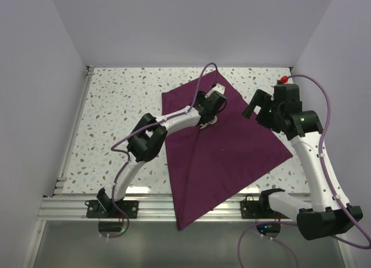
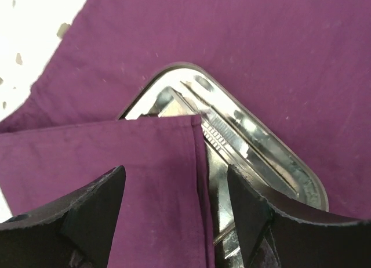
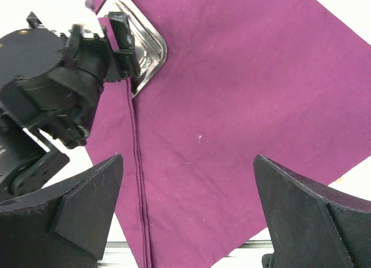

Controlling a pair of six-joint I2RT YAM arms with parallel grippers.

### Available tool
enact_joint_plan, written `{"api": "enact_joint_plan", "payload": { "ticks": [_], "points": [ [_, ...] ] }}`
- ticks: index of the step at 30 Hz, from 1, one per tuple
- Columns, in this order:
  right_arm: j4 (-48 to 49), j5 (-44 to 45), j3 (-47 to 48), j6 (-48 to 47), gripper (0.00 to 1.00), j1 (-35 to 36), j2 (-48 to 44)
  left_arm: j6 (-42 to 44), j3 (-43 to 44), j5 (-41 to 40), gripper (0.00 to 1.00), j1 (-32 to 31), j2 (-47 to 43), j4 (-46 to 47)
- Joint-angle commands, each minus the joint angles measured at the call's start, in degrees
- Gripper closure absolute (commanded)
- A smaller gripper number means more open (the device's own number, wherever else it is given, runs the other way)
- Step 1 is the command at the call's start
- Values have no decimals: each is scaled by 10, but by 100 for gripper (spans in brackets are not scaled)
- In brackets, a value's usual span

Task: Open and lay out the surgical kit
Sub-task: Open the surgical kit at the center of the board.

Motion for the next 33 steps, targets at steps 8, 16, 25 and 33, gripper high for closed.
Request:
{"api": "enact_joint_plan", "payload": {
  "ticks": [8, 16, 25, 33],
  "points": [
    [15, -8, 30, -18, 2, 20, 33, -50, 24, 18, 31, 20, 34, -51],
    [22, -5, 31, -19, 2, 24, 46, -68, 20, 53, 43, 38, 48, -55],
    [30, -5, 32, -17, 2, 24, 61, -62, 14, 76, 100, 47, 41, -48],
    [35, 2, 30, -13, 2, 24, 67, -36, -37, 92, 100, 54, -59, -25]
  ]
}}
